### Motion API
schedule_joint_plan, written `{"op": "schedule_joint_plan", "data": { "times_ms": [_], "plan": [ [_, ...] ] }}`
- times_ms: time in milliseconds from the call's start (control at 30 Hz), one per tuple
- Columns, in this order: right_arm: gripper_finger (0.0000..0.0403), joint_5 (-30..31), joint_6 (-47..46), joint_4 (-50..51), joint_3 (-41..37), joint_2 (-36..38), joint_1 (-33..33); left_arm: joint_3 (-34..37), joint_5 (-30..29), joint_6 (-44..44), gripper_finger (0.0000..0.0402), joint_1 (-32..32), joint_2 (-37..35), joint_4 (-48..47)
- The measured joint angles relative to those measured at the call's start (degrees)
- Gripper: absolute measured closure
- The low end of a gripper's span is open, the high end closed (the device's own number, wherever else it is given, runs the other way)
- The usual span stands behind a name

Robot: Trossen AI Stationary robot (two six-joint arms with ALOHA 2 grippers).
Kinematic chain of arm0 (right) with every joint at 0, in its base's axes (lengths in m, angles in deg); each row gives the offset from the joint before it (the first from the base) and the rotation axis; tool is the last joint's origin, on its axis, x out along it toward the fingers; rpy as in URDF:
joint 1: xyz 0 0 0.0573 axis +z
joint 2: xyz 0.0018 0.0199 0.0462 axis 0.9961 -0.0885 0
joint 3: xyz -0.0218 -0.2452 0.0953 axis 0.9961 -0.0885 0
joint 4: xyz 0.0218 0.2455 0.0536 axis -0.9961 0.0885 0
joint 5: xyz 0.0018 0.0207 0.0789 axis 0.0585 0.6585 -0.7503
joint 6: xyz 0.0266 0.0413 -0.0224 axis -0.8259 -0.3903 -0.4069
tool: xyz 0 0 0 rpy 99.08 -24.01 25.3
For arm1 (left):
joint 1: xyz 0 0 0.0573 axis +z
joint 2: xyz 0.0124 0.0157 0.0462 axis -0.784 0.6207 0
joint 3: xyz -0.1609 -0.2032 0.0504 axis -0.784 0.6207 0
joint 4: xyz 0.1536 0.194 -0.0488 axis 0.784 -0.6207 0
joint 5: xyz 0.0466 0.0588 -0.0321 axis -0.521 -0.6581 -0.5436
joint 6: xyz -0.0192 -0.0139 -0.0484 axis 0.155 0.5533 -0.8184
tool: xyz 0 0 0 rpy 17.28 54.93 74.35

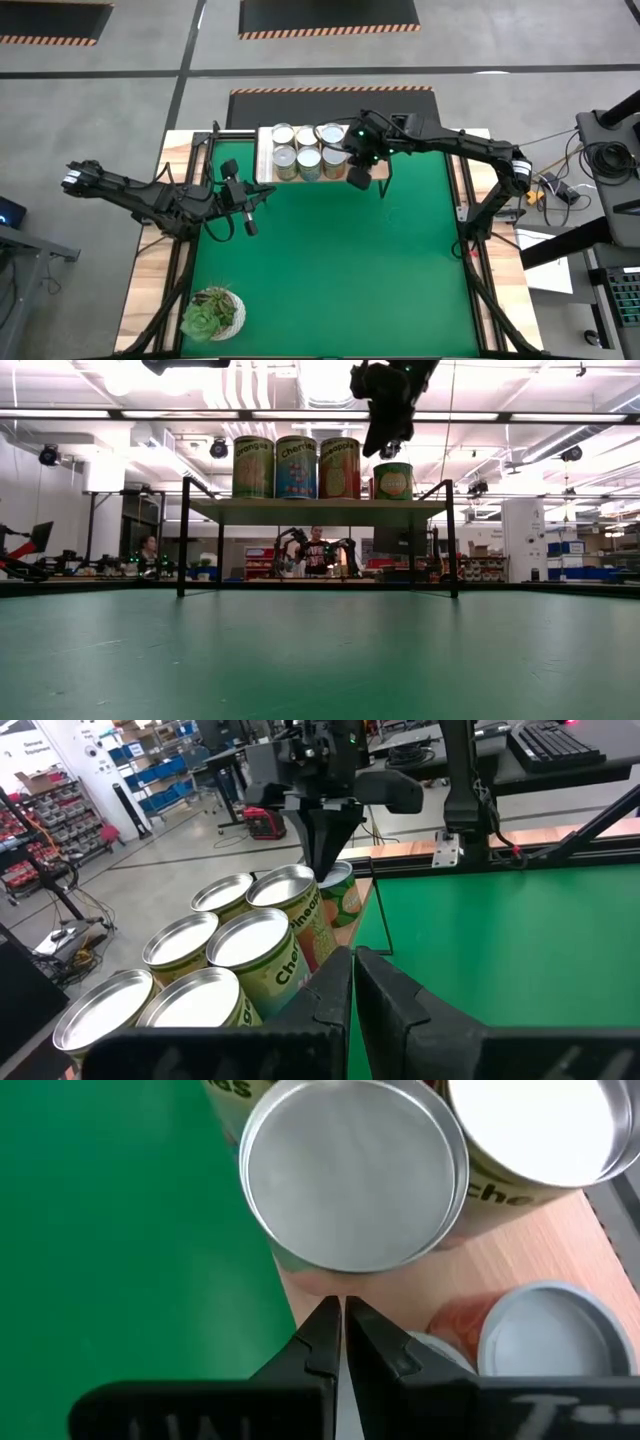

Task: Pick and place cans onto a shelf
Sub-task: Adjust the canned goods on the shelf

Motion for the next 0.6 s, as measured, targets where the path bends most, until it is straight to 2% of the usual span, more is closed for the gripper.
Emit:
{"op": "schedule_joint_plan", "data": {
  "times_ms": [367,533,600],
  "plan": [
    [0.0394,4.0,-0.3,1.0,0.0,-0.3,-0.1,0.0,0.7,-1.0,0.0402,0.0,0.1,-0.2],
    [0.0394,4.0,-0.4,4.9,-0.1,1.1,1.1,-0.1,11.5,-1.0,0.0402,0.0,2.9,2.0],
    [0.0394,4.5,-1.1,5.0,-0.7,2.4,2.2,-1.3,12.0,-1.0,0.0402,0.0,5.6,2.1]
  ]
}}
